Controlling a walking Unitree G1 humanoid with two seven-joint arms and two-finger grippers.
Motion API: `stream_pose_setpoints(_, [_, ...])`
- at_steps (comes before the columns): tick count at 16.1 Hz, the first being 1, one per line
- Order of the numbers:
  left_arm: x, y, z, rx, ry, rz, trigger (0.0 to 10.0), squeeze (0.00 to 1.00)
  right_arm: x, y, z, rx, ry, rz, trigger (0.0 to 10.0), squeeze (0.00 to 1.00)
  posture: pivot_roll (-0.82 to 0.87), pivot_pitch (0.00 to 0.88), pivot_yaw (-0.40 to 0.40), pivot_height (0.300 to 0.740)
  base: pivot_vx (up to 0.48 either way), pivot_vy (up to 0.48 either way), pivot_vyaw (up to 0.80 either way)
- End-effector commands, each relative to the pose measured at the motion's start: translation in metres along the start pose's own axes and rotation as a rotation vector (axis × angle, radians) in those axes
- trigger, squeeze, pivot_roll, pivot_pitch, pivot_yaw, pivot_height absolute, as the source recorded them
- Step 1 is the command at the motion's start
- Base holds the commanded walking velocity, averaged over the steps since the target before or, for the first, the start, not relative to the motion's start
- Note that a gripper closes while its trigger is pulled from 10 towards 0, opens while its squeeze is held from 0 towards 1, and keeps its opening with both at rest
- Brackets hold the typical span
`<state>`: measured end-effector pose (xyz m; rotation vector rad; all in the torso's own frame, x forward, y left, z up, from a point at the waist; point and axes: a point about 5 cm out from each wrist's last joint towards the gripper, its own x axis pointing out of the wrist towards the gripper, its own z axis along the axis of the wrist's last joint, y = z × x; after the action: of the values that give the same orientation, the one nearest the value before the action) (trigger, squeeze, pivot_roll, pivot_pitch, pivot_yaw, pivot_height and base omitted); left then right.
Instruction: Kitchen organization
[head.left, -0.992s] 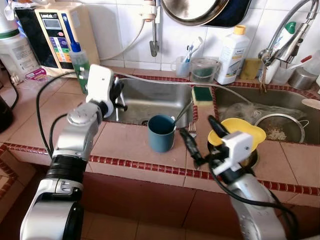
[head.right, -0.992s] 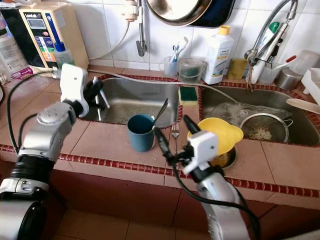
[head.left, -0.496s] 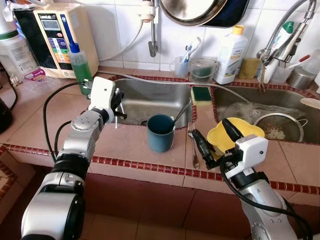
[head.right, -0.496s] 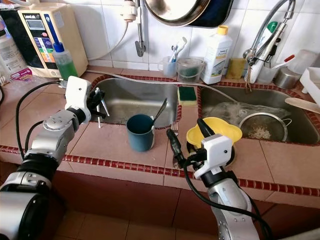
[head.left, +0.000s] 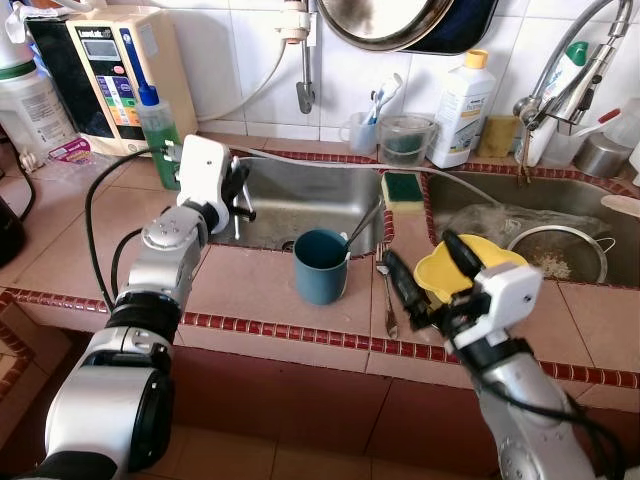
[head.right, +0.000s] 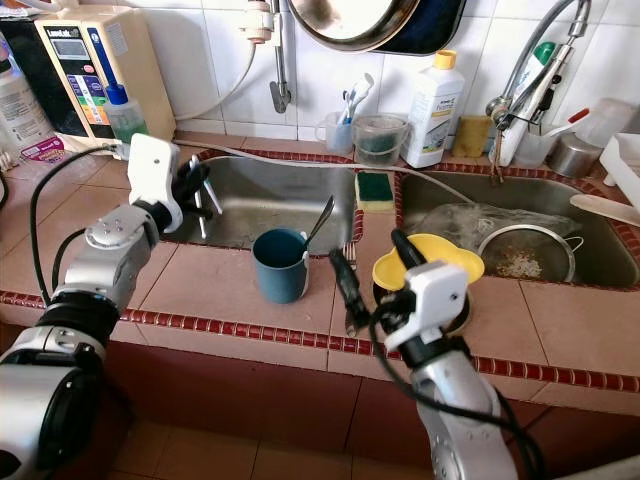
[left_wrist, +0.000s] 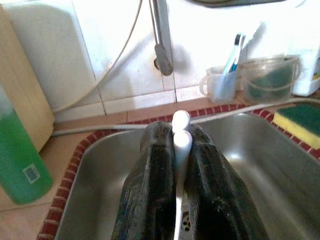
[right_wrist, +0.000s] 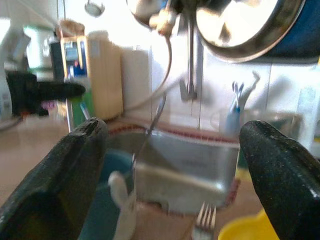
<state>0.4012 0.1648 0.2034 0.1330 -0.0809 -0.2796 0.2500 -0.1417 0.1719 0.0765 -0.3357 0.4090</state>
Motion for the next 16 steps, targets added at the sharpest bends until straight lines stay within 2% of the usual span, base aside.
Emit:
stream_pose_setpoints(1, [0.002, 0.003, 0.008, -0.008, -0.028, 0.000, 10.0, 0.00, 0.006, -0.005, 0.014, -0.003, -0.057, -0.035, 10.0, 0.00, -0.22, 0.000, 0.065, 0.740, 0.000, 0.000, 0.00])
stream_pose_setpoints(5, [0.003, -0.001, 0.020, -0.035, -0.099, -0.019, 10.0, 0.00, 0.023, -0.019, 0.042, -0.039, -0.170, -0.105, 10.0, 0.00, -0.22, 0.000, 0.064, 0.740, 0.000, 0.000, 0.00])
stream_pose_setpoints(10, [0.001, -0.005, 0.016, -0.054, -0.105, -0.045, 10.0, 0.00, 0.027, -0.020, 0.047, -0.042, -0.187, -0.104, 10.0, 0.00, -0.21, 0.000, 0.058, 0.740, 0.000, 0.000, 0.00])
stream_pose_setpoints(16, [0.000, -0.007, 0.015, -0.073, -0.101, -0.056, 10.0, 0.00, 0.034, -0.022, 0.062, -0.058, -0.234, -0.101, 10.0, 0.00, -0.22, 0.000, 0.060, 0.740, 0.359, 0.000, 0.00])
